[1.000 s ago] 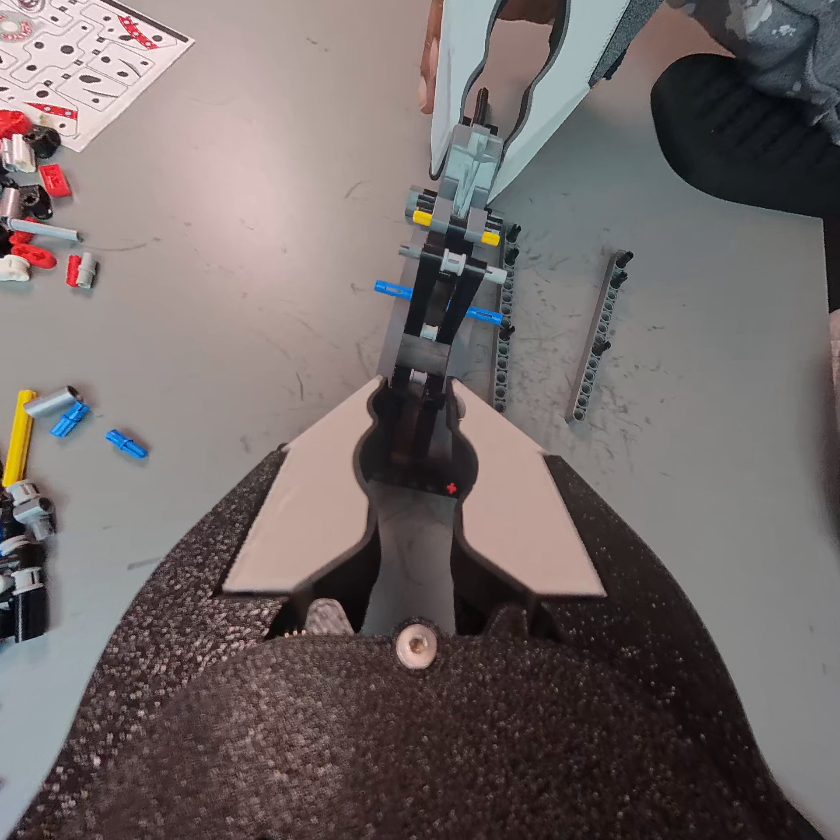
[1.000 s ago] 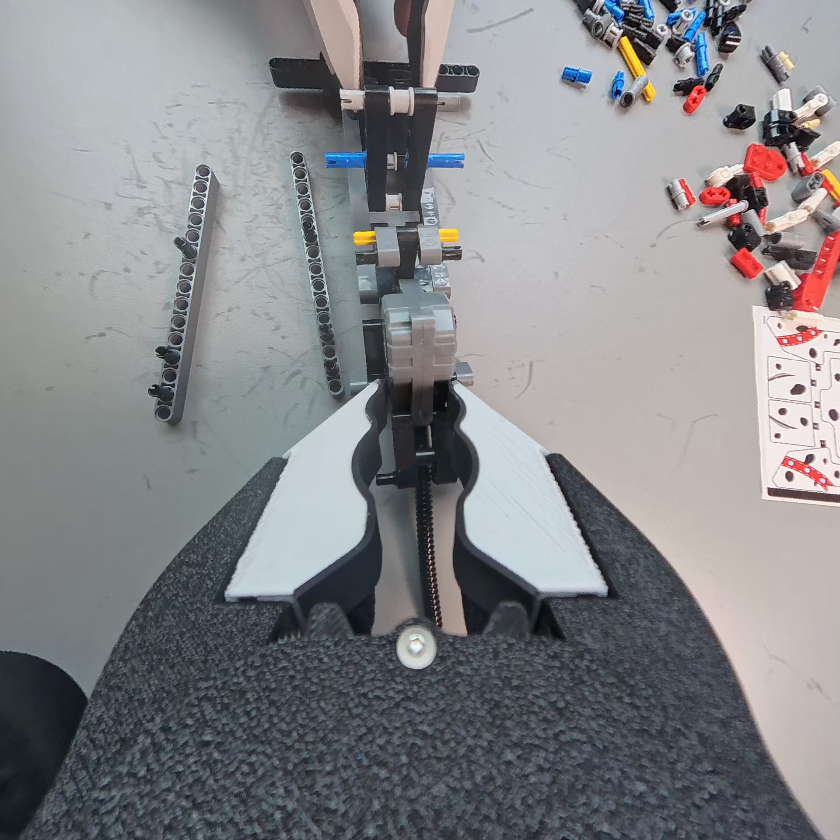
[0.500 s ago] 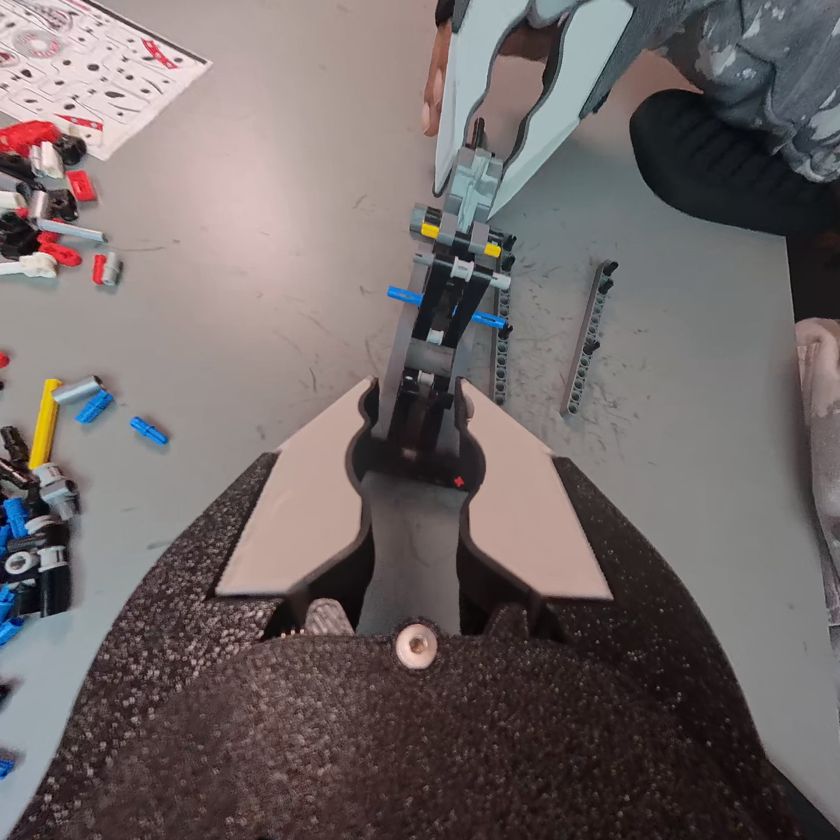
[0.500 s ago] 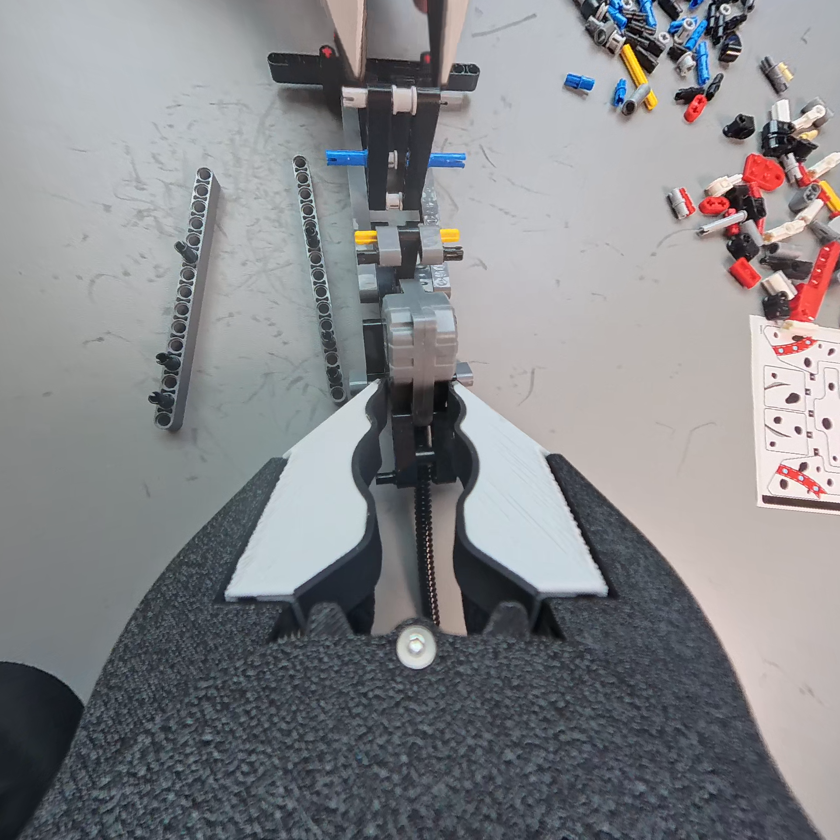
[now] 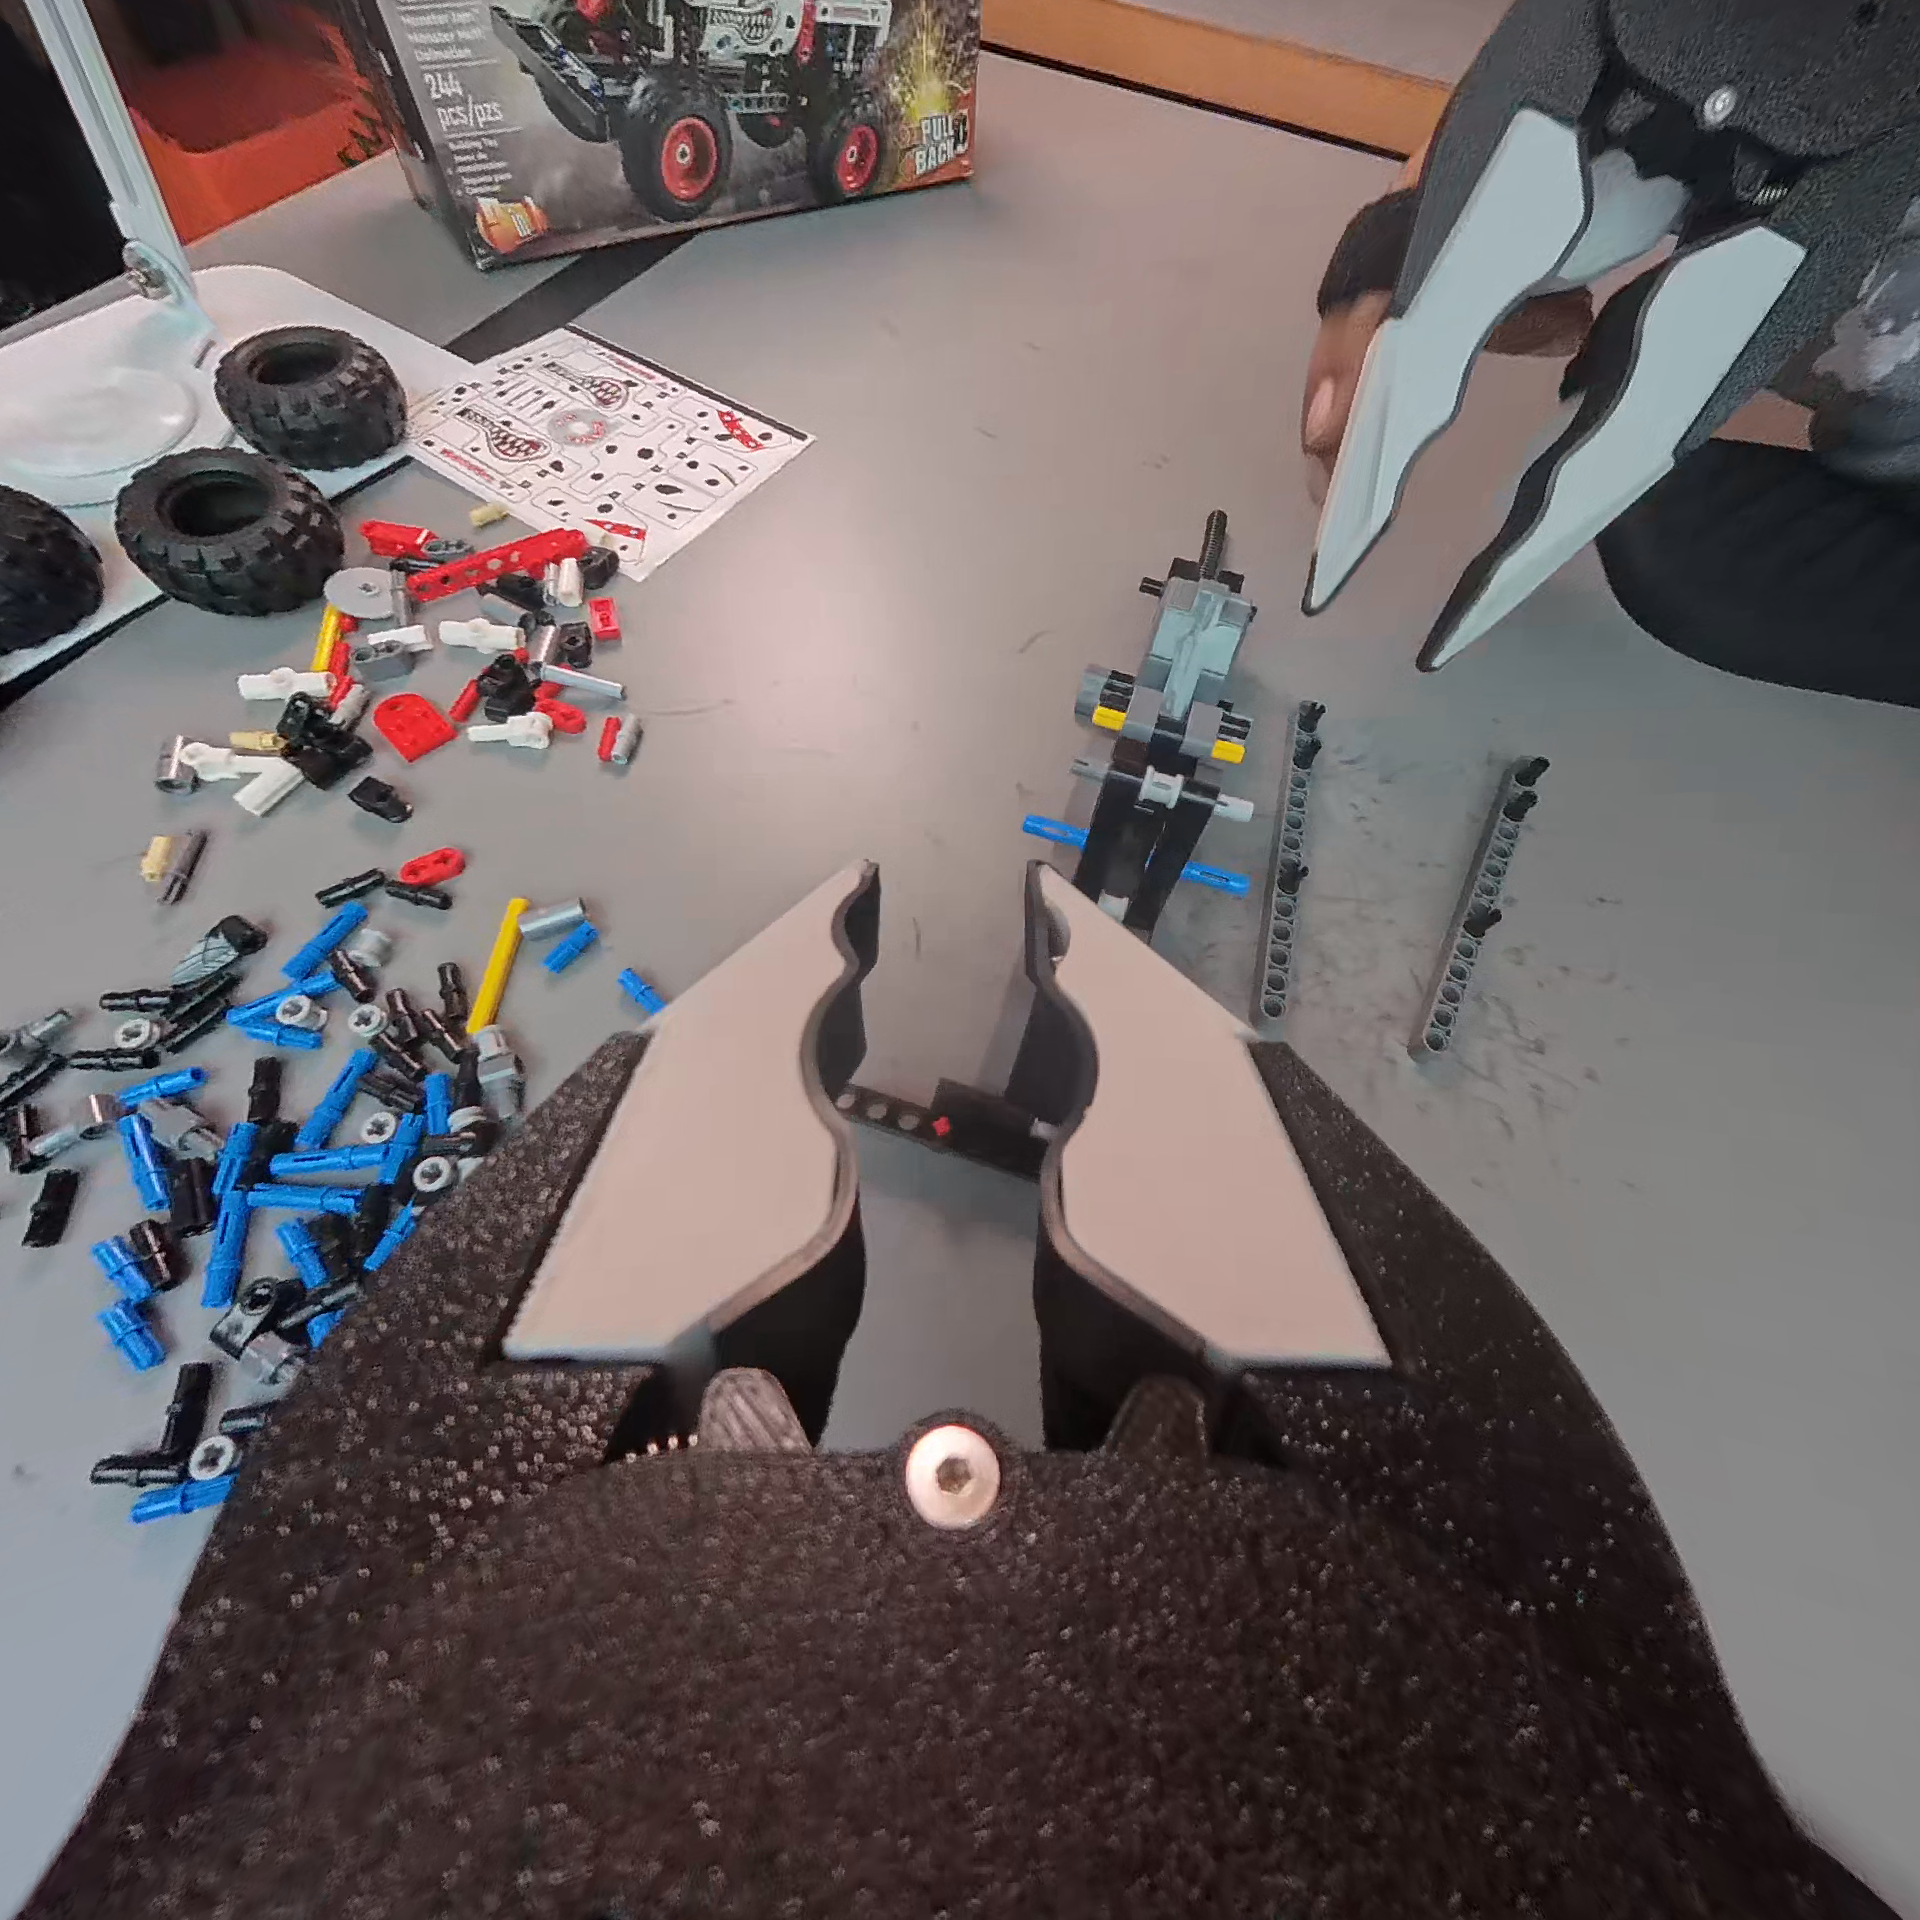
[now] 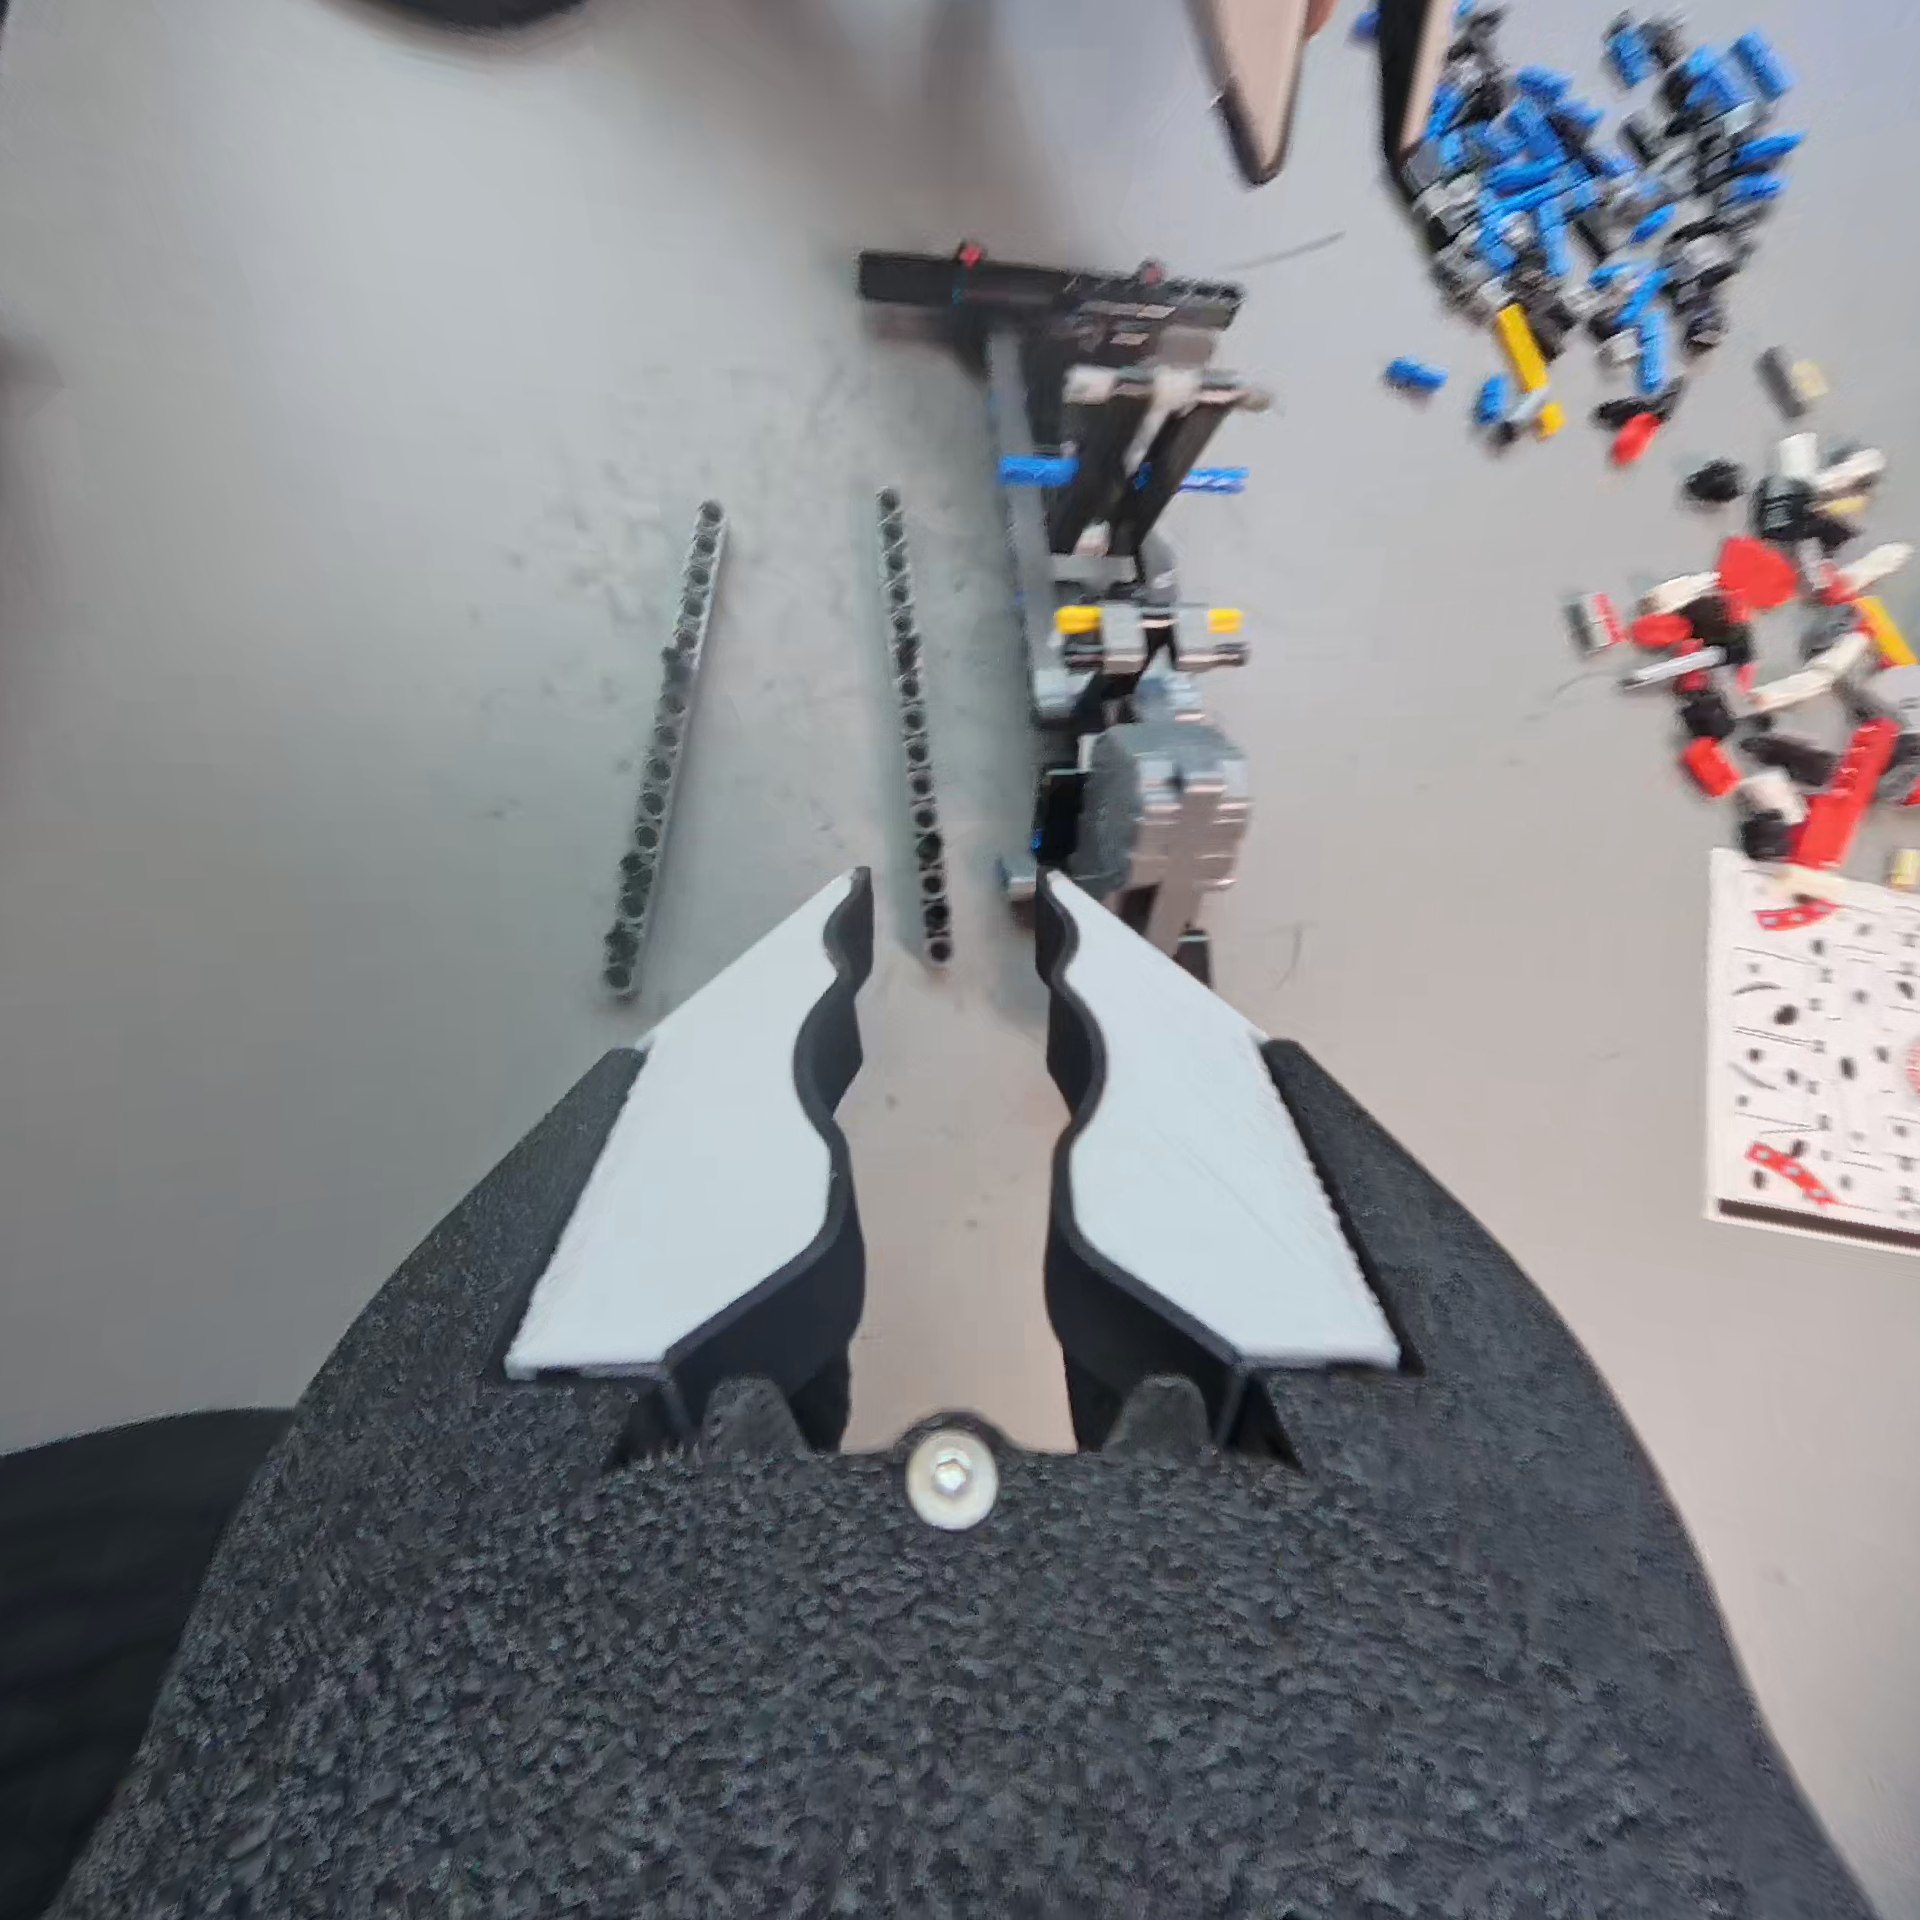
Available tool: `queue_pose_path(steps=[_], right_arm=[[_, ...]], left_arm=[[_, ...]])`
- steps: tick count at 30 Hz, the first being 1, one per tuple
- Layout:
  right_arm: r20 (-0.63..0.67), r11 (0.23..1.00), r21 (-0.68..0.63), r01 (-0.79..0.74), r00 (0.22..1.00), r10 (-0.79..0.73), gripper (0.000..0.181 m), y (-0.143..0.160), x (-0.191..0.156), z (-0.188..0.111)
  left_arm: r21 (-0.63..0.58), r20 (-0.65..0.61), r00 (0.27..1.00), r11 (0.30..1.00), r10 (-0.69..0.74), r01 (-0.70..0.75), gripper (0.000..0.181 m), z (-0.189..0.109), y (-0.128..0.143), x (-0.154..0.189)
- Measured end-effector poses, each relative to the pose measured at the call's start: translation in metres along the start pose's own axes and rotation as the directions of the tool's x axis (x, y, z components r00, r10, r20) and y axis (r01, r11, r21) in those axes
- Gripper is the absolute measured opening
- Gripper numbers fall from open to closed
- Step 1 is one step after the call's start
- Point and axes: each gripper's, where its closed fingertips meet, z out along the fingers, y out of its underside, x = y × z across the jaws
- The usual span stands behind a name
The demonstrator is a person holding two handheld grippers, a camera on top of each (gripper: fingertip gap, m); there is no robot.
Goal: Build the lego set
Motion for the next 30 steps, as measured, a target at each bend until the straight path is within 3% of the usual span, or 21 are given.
queue_pose_path(steps=[5, 13, 20, 23, 27, 30], right_arm=[[0.023, 0.993, -0.117, 0.014, 1.0, -0.011, 0.028, 0.029, -0.011, 0.024], [0.106, 0.998, -0.047, -0.045, 0.993, 0.05, 0.007, 0.025, -0.017, 0.029], [0.251, 0.962, 0.21, -0.172, 0.961, 0.117, 0.007, -0.017, -0.025, 0.002], [0.293, 0.926, 0.288, -0.245, 0.943, 0.159, 0.007, -0.029, -0.02, -0.009], [0.351, 0.9, 0.31, -0.307, 0.917, 0.192, 0.007, -0.031, -0.02, -0.016], [0.373, 0.892, 0.303, -0.335, 0.903, 0.213, 0.007, -0.03, -0.02, -0.016]], left_arm=[[-0.024, -0.058, 0.994, 0.995, 0.097, -0.099, 0.027, 0.003, 0.006, 0.021], [0.035, -0.236, 0.953, 0.982, 0.191, -0.188, 0.02, 0.001, 0.0, 0.064], [0.016, -0.382, 0.893, 0.968, 0.238, -0.251, 0.032, -0.001, 0.012, 0.101], [0.043, -0.366, 0.892, 0.962, 0.265, -0.268, 0.028, 0.0, 0.006, 0.109], [0.068, -0.276, 0.9, 0.94, 0.339, -0.333, 0.01, 0.002, -0.002, 0.108], [0.087, -0.196, 0.907, 0.928, 0.373, -0.363, 0.014, 0.001, -0.008, 0.101]])
